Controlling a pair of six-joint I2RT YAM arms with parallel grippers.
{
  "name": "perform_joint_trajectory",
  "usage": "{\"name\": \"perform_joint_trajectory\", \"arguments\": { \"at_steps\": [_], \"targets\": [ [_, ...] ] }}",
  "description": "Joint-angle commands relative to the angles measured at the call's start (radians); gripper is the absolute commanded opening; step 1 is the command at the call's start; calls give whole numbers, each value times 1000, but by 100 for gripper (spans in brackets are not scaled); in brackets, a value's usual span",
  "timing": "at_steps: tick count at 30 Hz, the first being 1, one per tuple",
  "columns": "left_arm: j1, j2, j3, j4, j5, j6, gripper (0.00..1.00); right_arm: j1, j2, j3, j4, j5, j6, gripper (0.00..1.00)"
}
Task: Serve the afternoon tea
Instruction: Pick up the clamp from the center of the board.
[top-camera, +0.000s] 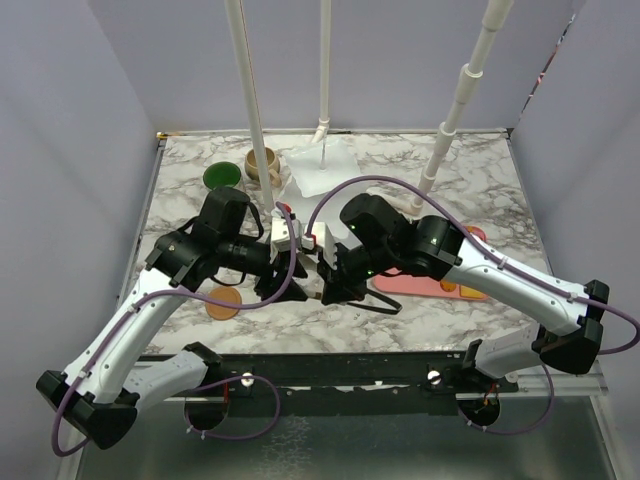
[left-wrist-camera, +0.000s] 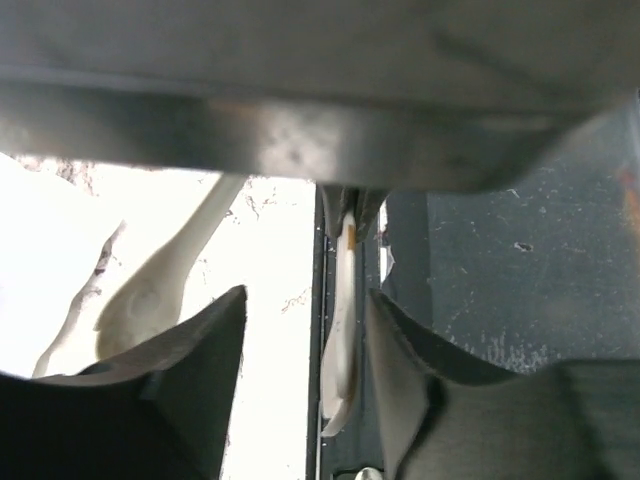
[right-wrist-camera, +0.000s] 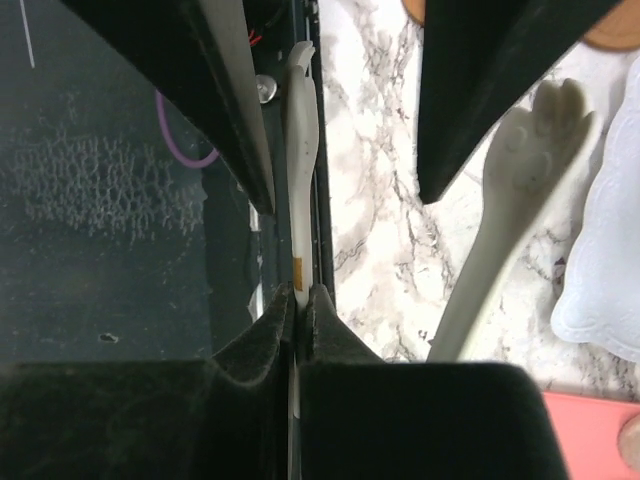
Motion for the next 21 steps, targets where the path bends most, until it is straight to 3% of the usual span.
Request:
{"name": "perform_joint_trajectory", "arguments": {
  "at_steps": [1, 3, 9, 15, 16, 17, 18, 19, 21],
  "targets": [
    [-25, -6, 21, -64, -69, 83, 58, 9, 19, 83, -63, -53, -33, 0],
    [-30, -7, 25, -72, -91, 104, 54, 9, 26, 91, -72, -53, -38, 1],
    [-44, -9, 18, -74, -144, 138, 30, 8, 31, 104, -65, -68, -41, 0],
    [-52, -27, 2, -74, -141, 144, 29, 9, 31, 116, -50, -70, -44, 1],
    [-53, -29, 2, -74, -140, 146, 22, 9, 27, 116, -43, -72, -44, 1],
    [-53, -30, 2, -74, -138, 147, 9, 9, 22, 117, -36, -69, -43, 1],
    [-53, -28, 6, -71, -137, 143, 0, 9, 16, 114, -25, -68, -44, 2],
    [-53, -26, 11, -70, -135, 137, 0, 9, 8, 109, -12, -67, -42, 8],
    [-53, -27, 21, -63, -119, 120, 0, 9, -18, 91, 28, -54, -28, 29]
  ]
}}
